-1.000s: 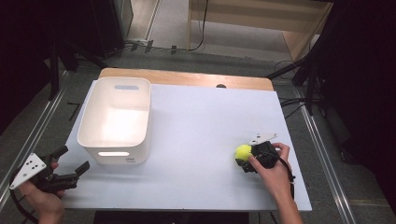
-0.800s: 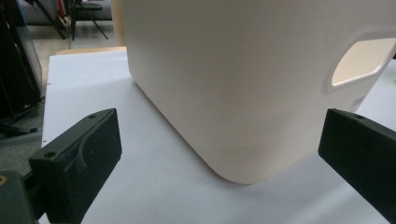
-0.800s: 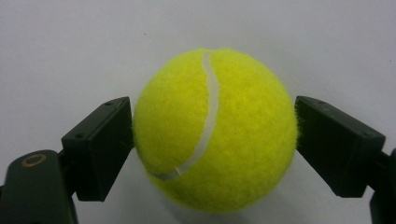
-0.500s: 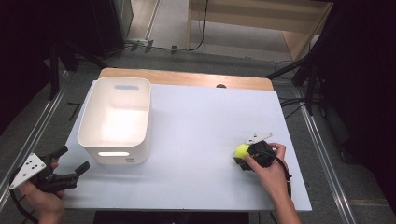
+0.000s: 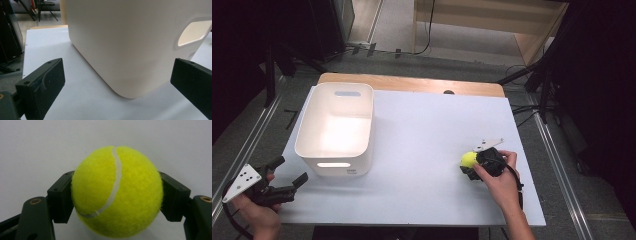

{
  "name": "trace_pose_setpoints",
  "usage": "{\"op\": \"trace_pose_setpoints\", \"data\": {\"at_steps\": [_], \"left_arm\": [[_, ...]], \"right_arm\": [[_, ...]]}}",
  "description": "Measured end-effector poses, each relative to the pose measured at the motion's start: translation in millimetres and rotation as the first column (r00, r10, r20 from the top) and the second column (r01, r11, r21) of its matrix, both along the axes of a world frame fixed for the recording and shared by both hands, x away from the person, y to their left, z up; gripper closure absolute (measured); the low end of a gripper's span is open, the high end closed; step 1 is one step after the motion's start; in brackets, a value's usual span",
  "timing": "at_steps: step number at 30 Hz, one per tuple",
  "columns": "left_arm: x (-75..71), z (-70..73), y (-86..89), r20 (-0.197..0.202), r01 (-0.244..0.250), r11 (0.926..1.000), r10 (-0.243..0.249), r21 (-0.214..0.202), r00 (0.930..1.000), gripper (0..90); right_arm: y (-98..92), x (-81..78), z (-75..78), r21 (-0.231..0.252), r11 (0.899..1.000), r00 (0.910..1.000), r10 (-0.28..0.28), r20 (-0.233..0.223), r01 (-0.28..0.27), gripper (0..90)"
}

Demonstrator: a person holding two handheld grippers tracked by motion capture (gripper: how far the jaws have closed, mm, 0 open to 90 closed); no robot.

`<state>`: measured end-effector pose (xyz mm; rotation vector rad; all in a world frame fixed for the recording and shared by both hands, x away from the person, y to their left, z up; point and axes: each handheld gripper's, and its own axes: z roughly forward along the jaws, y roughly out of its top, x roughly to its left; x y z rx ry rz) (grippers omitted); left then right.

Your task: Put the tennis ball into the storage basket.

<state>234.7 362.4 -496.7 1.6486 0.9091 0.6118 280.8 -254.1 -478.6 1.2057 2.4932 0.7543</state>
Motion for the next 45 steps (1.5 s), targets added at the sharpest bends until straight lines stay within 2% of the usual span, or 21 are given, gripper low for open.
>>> {"op": "trace_pose_setpoints", "data": {"at_steps": [12,32,45], "left_arm": [[0.0,-0.1,-0.1,0.003,0.002,1.0,-0.002,-0.006,1.0,0.0],[0.0,-0.1,-1.1,-0.001,0.003,1.0,-0.003,0.001,1.0,0.0],[0.0,-0.1,-1.1,-0.001,0.004,1.0,-0.004,0.001,1.0,0.0]], "right_arm": [[21.8,10.5,18.7,0.028,0.996,0.9961,0.088,-0.007,-0.087,23.7],[47.2,21.0,34.9,0.044,0.988,0.989,0.148,-0.003,-0.148,23.7],[67.7,29.0,44.4,0.052,0.978,0.9794,0.202,0.002,-0.202,23.7]]}}
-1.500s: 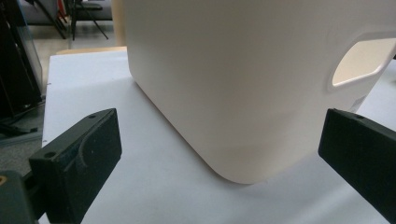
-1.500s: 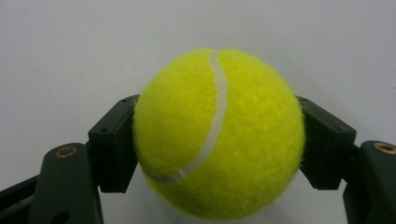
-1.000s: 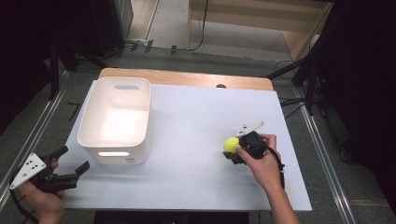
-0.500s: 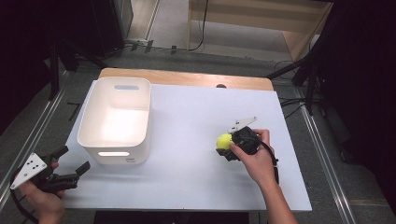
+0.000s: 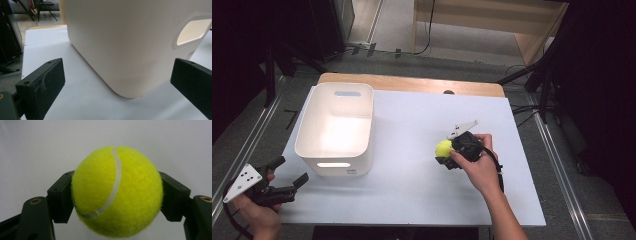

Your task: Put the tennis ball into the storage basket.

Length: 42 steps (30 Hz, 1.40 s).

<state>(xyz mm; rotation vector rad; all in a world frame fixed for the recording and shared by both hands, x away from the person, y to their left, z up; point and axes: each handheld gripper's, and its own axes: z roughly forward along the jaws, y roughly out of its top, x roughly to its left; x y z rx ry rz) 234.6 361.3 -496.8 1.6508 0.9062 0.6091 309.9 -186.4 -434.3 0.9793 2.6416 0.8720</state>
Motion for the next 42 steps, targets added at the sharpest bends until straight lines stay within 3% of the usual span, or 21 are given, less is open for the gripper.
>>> {"op": "trace_pose_setpoints", "data": {"at_steps": [42], "left_arm": [[0.3,0.1,-0.8,0.0,0.004,0.9999,-0.004,0.01,1.0,0.0]], "right_arm": [[55.9,18.1,25.2,0.058,0.989,0.9905,0.137,0.01,-0.138,23.7]]}}
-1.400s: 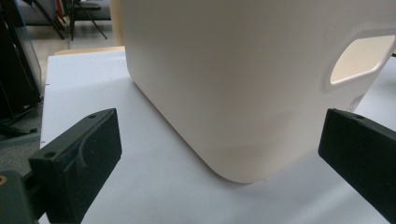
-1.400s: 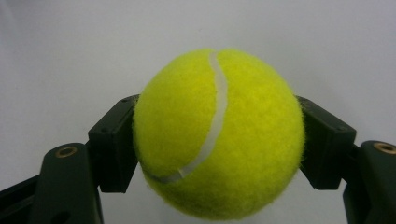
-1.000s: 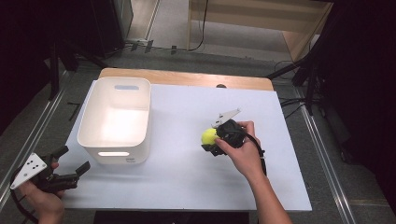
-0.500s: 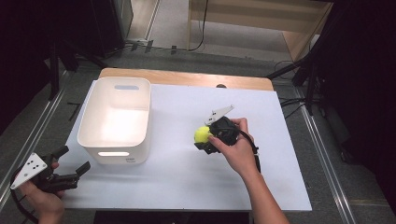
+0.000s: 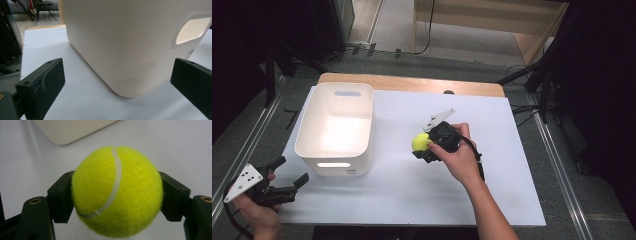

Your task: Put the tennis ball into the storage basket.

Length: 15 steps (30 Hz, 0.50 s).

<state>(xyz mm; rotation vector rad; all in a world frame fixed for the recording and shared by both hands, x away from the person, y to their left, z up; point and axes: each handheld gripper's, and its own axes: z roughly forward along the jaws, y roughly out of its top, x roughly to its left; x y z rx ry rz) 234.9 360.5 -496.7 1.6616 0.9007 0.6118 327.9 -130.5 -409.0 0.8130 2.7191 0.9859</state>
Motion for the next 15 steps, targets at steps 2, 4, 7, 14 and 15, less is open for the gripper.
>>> {"op": "trace_pose_setpoints", "data": {"at_steps": [2,4,7,14,15], "left_arm": [[0.0,-0.1,-0.1,0.002,0.0,1.0,0.0,-0.001,1.0,0.0],[-0.1,0.0,0.0,0.001,0.0,1.0,0.0,0.0,1.0,0.0],[-0.1,0.0,0.0,0.001,0.0,1.0,0.0,0.0,1.0,0.0],[0.0,0.0,0.1,0.001,0.002,1.0,-0.002,0.002,1.0,0.0],[0.0,0.0,0.1,0.001,0.002,1.0,-0.002,0.002,1.0,0.0]], "right_arm": [[2.2,1.1,2.4,0.002,1.0,1.0,0.004,0.004,-0.004,23.8],[4.0,2.3,4.0,0.005,1.0,0.9999,0.009,0.007,-0.009,23.8],[6.6,3.2,6.4,0.005,1.0,0.9999,0.011,0.004,-0.011,23.8],[12.7,5.8,10.9,0.007,1.0,0.9996,0.027,0.012,-0.027,23.8],[13.2,6.5,11.3,0.006,0.999,0.9993,0.032,0.017,-0.032,23.8]]}}
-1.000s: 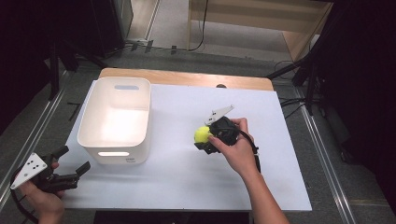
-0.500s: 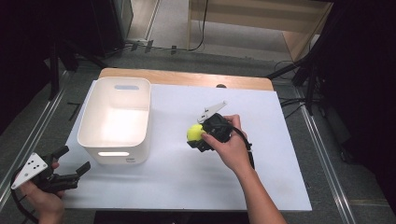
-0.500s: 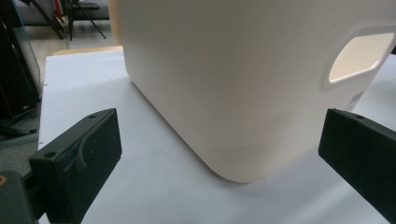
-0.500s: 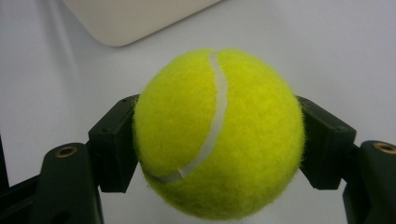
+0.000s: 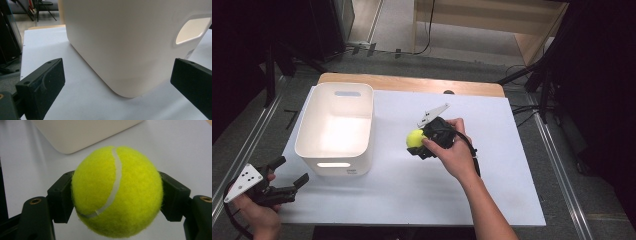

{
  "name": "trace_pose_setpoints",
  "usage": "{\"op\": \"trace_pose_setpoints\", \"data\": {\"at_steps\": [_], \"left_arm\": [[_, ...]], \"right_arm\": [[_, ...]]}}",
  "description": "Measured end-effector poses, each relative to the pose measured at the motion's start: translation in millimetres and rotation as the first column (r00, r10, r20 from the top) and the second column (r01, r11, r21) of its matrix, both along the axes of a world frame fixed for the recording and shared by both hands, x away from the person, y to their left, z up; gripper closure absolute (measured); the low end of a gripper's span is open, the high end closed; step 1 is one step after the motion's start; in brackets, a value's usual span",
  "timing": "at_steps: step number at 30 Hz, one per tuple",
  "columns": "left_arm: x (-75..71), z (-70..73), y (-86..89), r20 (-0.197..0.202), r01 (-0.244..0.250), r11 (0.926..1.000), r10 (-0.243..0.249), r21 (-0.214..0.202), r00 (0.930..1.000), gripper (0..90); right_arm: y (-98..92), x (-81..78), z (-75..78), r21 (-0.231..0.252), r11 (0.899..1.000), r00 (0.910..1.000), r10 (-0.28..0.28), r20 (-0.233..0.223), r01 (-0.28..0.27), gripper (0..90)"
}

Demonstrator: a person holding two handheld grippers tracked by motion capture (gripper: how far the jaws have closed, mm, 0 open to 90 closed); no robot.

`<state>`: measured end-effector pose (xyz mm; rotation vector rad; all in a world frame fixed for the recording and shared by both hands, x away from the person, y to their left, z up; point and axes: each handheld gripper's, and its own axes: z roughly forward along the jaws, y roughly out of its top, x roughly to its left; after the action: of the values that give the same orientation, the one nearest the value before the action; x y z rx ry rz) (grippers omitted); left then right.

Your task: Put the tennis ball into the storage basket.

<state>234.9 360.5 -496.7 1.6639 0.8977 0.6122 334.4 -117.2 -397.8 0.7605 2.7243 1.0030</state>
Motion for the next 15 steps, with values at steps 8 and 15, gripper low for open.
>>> {"op": "trace_pose_setpoints", "data": {"at_steps": [8,15], "left_arm": [[0.0,0.0,0.0,0.0,0.001,1.0,-0.001,0.0,1.0,0.0],[0.0,0.0,-0.2,0.0,0.001,1.0,-0.001,-0.004,1.0,0.0]], "right_arm": [[6.5,3.7,4.8,0.008,1.0,0.9999,0.016,-0.003,-0.016,23.8],[12.4,6.4,8.2,0.01,1.0,0.9997,0.026,-0.003,-0.026,23.8]]}}
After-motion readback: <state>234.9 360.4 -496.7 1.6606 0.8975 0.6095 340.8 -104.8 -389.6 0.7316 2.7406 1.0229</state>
